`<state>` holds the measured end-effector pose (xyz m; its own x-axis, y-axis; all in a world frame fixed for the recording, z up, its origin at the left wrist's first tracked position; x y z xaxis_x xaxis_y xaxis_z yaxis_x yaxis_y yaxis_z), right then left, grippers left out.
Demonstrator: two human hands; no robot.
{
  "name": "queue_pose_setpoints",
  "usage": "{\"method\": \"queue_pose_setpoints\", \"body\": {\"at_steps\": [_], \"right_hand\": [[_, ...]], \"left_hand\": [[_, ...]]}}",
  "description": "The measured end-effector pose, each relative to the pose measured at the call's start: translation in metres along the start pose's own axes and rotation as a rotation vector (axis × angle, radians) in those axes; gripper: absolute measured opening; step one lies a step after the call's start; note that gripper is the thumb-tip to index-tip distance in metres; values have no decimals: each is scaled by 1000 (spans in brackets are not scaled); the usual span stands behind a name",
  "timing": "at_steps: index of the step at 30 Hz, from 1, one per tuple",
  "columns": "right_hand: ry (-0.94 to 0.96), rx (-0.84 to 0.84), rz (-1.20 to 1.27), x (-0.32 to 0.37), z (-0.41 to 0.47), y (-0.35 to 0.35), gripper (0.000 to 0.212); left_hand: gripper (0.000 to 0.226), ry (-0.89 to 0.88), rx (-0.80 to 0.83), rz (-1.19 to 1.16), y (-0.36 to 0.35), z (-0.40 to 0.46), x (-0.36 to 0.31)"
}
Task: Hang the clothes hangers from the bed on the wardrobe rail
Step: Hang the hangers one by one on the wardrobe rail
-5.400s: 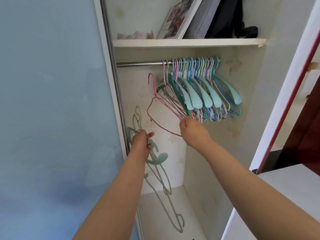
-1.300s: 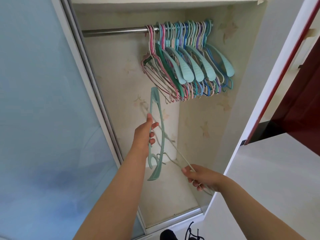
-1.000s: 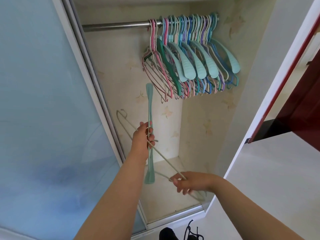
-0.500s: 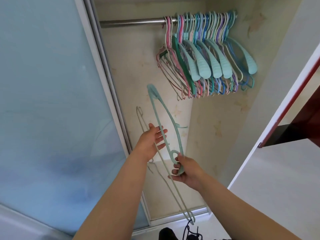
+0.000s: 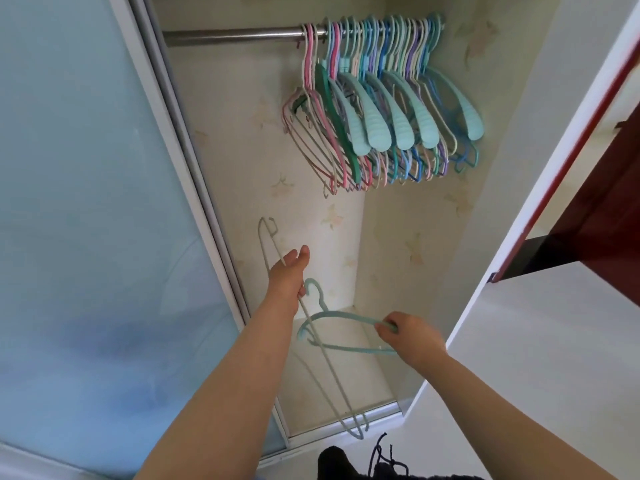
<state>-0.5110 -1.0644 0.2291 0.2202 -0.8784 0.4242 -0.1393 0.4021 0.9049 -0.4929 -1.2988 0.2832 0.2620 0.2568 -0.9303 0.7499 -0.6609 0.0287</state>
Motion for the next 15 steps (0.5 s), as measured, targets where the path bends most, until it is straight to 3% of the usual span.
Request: {"method": "queue_pose_setpoints", "body": {"at_steps": [3,7,10,15], "right_hand": [[40,-98,27,3,-12,14,27],[31,-147,129,4,-17,37,24],[10,-120,235,-6,-12,52,26],[3,-30,423,-24,1,78,24]], "left_hand": [[44,-52,-30,237,-10,7,3],[28,-118,-67,342,-19,14,5],[28,-148,-1,200,-22,8,0],[28,75,286,-179,-16,3,-2]]}}
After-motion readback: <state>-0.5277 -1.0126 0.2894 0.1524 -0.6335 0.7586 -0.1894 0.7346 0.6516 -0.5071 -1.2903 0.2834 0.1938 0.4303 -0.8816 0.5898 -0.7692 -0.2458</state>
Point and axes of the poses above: each hand's wrist, its own z-axis towards the middle knuckle, its own y-axis out of the back of the hand, x = y × z, the point moved 1 cm from there along z, towards the middle knuckle, and after that the axes turned 10 degrees about -x, right-handed, at the moved point
